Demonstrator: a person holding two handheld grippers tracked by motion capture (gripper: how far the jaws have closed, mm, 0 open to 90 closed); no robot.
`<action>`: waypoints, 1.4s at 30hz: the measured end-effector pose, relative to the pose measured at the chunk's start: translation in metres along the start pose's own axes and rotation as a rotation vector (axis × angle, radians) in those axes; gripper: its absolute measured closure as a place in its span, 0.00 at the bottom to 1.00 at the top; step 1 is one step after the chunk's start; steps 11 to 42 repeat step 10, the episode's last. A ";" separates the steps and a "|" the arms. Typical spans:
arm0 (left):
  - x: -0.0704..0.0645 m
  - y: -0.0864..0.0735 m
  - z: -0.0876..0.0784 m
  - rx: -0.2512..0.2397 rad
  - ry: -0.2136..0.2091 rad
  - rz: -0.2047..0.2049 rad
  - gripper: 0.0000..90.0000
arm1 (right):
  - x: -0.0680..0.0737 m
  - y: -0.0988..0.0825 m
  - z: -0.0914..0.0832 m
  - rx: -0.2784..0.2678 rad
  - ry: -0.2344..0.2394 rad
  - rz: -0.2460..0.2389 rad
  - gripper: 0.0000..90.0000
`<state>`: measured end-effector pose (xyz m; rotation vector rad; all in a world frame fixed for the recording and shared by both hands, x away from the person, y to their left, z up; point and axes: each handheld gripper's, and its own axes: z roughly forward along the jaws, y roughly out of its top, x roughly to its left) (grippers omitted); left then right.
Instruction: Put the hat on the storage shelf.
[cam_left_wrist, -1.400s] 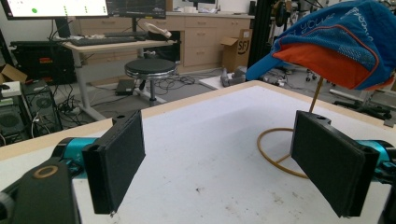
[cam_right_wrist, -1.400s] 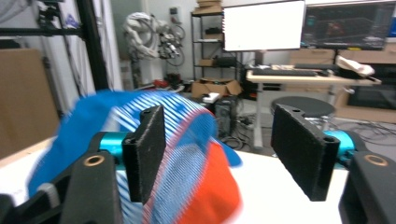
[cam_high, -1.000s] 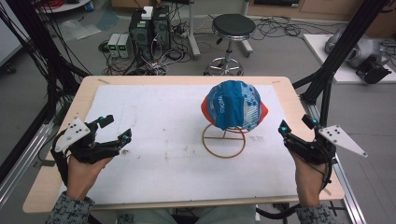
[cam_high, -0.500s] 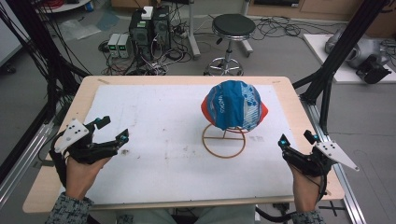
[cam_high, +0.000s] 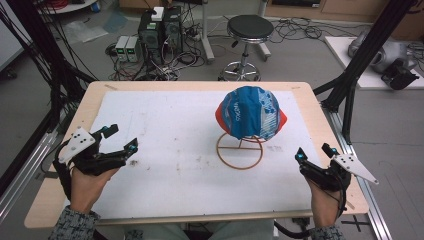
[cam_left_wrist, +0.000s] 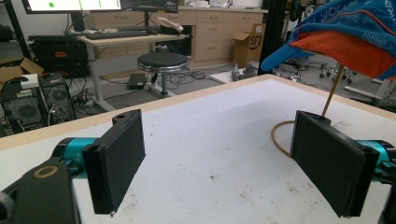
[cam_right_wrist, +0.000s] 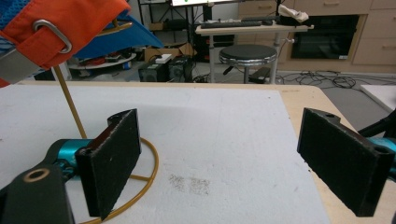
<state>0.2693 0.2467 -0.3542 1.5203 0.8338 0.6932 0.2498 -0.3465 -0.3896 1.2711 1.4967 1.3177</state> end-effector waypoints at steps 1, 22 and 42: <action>0.000 0.000 0.000 0.001 0.000 0.001 0.20 | 0.000 0.000 0.000 -0.001 0.001 0.001 0.14; 0.000 0.000 0.000 0.001 0.002 0.000 0.20 | 0.001 0.001 0.000 -0.002 0.005 0.004 0.14; 0.000 0.000 0.000 0.001 0.002 0.000 0.20 | 0.001 0.001 0.000 -0.002 0.005 0.004 0.14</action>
